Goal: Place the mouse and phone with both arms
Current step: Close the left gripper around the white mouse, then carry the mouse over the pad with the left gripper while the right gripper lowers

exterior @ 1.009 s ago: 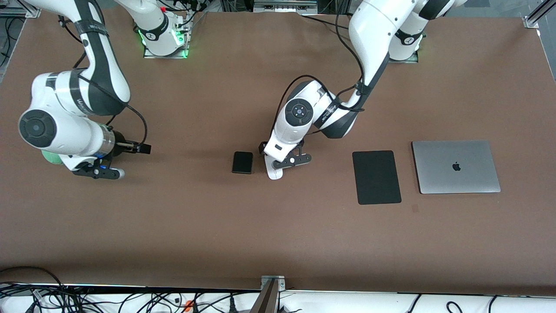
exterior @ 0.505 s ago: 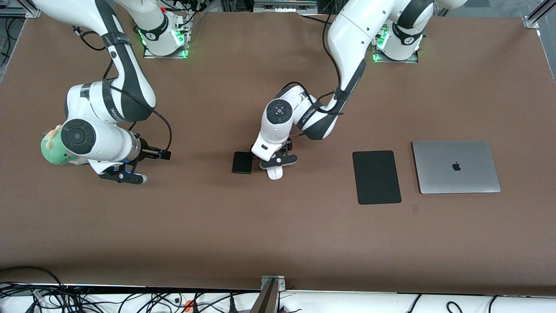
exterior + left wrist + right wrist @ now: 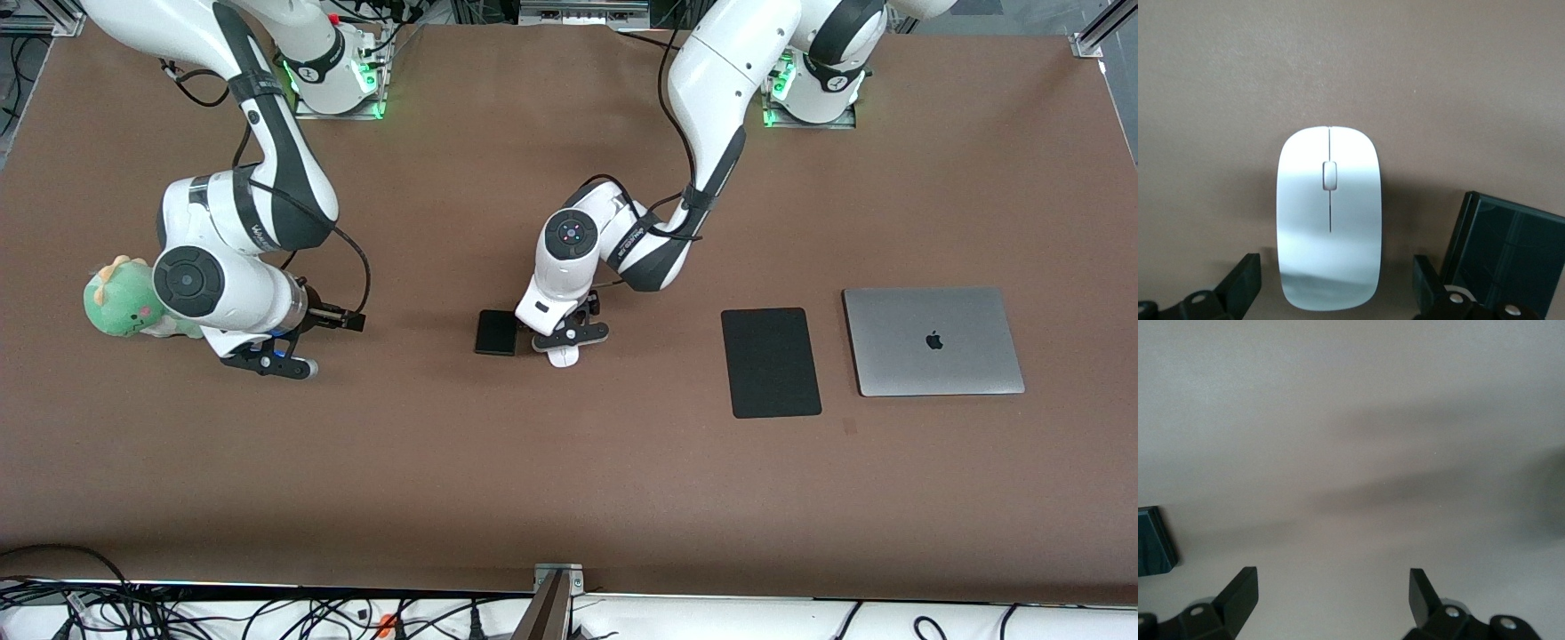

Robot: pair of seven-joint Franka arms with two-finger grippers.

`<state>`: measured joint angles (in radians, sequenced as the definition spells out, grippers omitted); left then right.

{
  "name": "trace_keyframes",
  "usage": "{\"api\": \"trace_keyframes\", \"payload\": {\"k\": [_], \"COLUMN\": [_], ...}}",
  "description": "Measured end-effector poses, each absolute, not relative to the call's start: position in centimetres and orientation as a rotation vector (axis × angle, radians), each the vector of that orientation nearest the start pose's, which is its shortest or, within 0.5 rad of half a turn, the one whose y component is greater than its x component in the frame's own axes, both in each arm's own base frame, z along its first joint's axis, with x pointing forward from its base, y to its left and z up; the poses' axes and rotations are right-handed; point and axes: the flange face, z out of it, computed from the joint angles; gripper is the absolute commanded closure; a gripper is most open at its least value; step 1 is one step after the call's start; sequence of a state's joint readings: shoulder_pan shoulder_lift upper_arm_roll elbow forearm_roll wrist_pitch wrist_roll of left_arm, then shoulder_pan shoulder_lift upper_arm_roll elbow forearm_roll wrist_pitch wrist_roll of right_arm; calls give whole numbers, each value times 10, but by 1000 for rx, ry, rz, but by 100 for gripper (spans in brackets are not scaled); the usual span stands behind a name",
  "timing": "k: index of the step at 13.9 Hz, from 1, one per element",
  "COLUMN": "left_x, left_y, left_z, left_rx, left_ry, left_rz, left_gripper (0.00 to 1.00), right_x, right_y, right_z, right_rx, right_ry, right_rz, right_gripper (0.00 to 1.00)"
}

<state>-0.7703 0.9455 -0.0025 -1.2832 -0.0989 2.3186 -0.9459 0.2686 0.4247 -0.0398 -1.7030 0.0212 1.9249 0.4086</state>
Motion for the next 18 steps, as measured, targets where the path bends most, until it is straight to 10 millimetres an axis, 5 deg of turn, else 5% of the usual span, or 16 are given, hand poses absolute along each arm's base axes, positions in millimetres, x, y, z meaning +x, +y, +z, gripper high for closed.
{"api": "trace_keyframes", "payload": {"k": [7, 11, 18], "left_x": [540, 551, 647], "left_y": [-528, -519, -393], "left_z": [179, 182, 227], "left_rx": [-3235, -3243, -3245], "left_ry": [-368, -299, -218], "left_rz": [4, -17, -44], "left_gripper": [42, 49, 48], "right_x": [619, 620, 620], "right_y": [171, 174, 176], "right_z": [320, 313, 312], "right_rx": [-3178, -3177, -3177], "right_ry": [385, 406, 405], "right_rz": [300, 293, 291], "right_gripper": [0, 0, 0]}}
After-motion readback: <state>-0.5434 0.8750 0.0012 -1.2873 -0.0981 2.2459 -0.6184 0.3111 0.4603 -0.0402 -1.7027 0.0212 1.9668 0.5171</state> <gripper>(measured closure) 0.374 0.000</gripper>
